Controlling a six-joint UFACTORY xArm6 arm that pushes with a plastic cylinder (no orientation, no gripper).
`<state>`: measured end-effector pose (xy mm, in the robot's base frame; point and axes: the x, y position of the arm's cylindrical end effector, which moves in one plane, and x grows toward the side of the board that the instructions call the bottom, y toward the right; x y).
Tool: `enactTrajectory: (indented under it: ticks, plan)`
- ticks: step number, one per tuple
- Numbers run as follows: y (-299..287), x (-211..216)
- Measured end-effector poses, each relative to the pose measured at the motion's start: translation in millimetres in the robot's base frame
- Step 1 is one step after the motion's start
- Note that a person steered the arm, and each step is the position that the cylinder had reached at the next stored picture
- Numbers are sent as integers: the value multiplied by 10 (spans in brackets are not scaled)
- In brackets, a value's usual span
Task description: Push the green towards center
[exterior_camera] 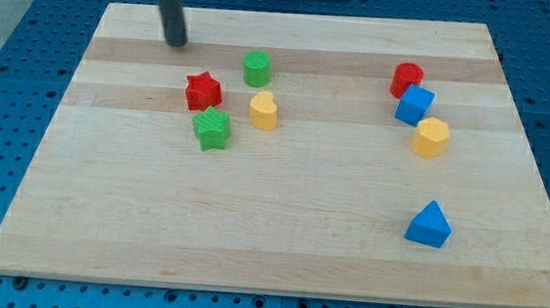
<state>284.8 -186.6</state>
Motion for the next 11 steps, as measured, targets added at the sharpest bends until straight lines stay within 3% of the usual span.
enactTrajectory:
  ticks: [1, 3, 11]
  plan:
    - [101, 446]
    - [523, 588]
    - [1719, 294]
